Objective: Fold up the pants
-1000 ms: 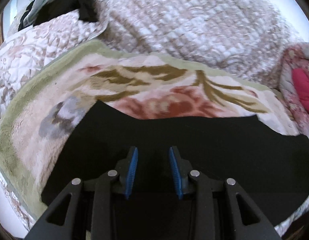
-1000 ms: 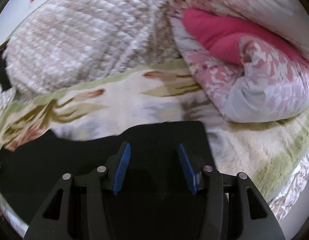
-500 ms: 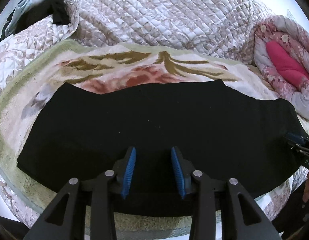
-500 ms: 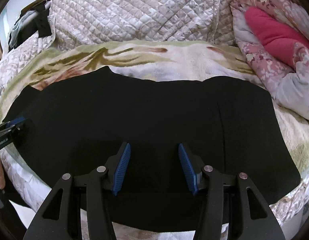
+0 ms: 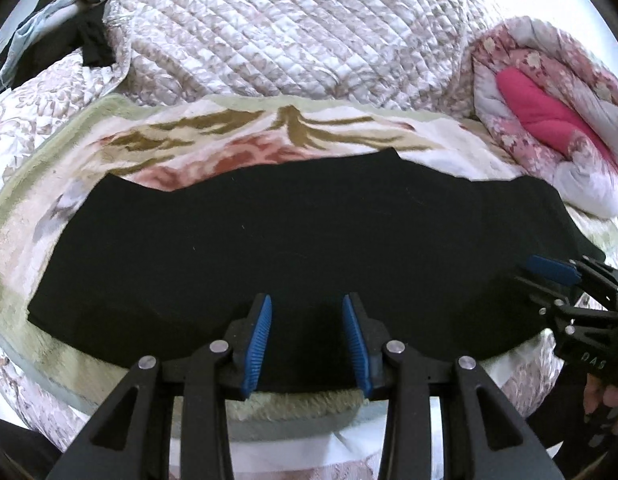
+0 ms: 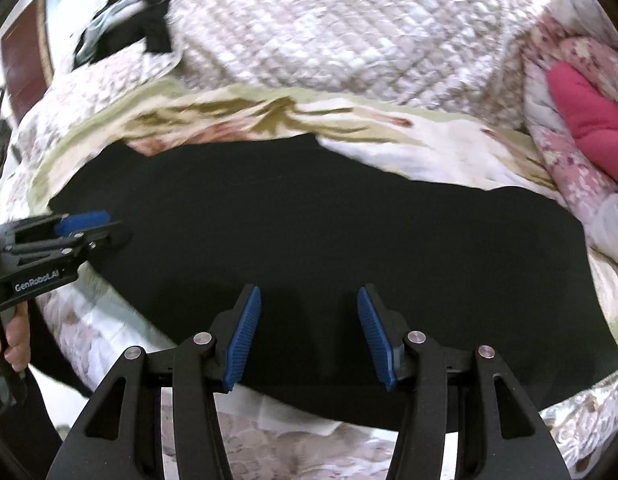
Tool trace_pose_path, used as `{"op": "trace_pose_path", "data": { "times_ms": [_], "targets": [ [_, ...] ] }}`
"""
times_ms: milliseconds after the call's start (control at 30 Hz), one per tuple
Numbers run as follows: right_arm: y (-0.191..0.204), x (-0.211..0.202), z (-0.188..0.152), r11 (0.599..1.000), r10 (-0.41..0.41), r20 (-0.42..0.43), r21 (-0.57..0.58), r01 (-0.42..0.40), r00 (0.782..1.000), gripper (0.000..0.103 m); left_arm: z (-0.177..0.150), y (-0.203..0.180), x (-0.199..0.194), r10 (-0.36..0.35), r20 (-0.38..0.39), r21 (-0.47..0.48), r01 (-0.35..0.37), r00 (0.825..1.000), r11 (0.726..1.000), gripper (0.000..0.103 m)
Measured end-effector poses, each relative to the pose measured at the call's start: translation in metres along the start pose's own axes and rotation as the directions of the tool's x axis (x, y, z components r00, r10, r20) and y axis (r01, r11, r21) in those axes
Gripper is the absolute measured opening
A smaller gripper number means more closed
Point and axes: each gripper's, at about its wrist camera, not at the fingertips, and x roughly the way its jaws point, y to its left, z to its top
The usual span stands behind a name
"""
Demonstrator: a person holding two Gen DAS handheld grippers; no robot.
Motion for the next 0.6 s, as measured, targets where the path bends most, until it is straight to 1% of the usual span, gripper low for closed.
{"op": "trace_pose_path", "data": {
  "times_ms": [67,300,467,600],
  "targets": [
    [0.002,0.005,-0.004,1.0,-0.011,-0.024,-0.015,0.011,1.0,0.051,-0.003,0.0,0.003,0.014,-0.019,0.004,-0.014,1.0,1.0,0.04],
    [0.004,0.002,-0.005,0.999,-0.013,-0.017,-0.036,0.013,1.0,0.051,-0.005,0.009,-0.001,0.047,-0.005,-0.006,-0.047,0.999,0.999,0.04],
    [0.016,-0.002,-0.001,0.998,0.024,0.007,-0.062,-0.023,1.0,0.051,-0.005,0.023,-0.002,0.083,0.005,-0.042,-0.083,0.997,0.996,0.04],
    [0.025,0.009,-0.001,0.994,0.055,-0.026,-0.088,-0.057,0.998,0.051,-0.004,0.036,-0.002,0.122,0.008,-0.077,-0.121,0.993,0.99,0.04]
  ]
}}
